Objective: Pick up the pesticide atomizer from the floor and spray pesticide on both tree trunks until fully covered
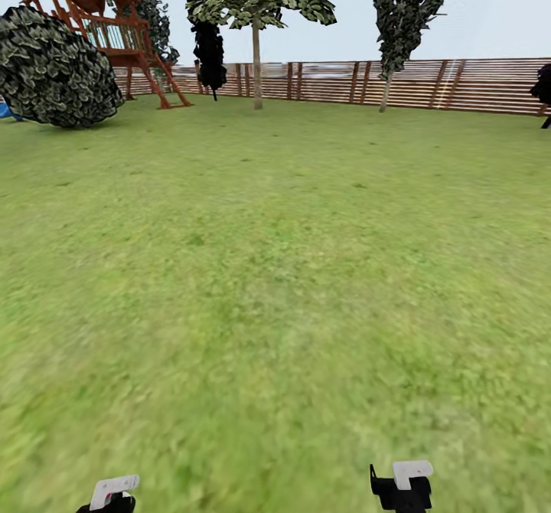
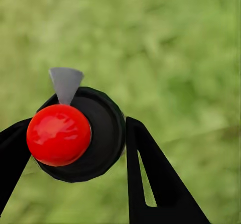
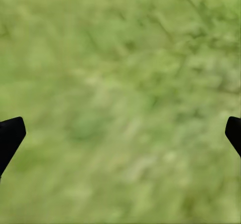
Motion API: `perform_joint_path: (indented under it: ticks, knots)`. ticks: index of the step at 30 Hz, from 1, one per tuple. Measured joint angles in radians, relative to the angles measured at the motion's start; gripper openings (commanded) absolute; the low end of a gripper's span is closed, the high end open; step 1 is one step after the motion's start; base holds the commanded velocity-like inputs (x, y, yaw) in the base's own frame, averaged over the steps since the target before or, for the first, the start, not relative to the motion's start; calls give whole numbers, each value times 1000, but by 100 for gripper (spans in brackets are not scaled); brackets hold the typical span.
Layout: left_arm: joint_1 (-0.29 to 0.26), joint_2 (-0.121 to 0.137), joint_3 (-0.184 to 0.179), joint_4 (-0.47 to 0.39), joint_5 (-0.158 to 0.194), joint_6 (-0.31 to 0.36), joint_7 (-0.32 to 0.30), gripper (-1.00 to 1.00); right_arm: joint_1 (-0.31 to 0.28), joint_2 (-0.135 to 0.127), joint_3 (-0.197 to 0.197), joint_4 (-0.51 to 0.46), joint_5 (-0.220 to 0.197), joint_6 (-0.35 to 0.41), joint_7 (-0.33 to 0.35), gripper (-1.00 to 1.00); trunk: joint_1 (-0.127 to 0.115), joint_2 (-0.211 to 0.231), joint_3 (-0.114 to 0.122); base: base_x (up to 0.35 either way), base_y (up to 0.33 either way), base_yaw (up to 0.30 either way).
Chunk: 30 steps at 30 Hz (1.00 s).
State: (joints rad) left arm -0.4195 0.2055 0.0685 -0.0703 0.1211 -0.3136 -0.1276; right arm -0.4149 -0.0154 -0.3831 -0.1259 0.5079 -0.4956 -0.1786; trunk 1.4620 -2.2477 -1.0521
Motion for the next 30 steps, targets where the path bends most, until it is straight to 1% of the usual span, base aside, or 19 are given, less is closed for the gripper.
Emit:
perform_joint_path:
  ticks: [4,10,30]
  knots:
    - [0,0,1,0,0,0,0,-100,0,0,0,0,0,0,0,100,0,0,6,209,0,0]
    - [0,0,1,0,0,0,0,-100,0,0,1,1,0,0,0,100,0,0,16,314,0,68]
    - [0,0,1,1,0,2,1,-100,0,0,1,2,0,0,0,100,0,0,43,339,0,159]
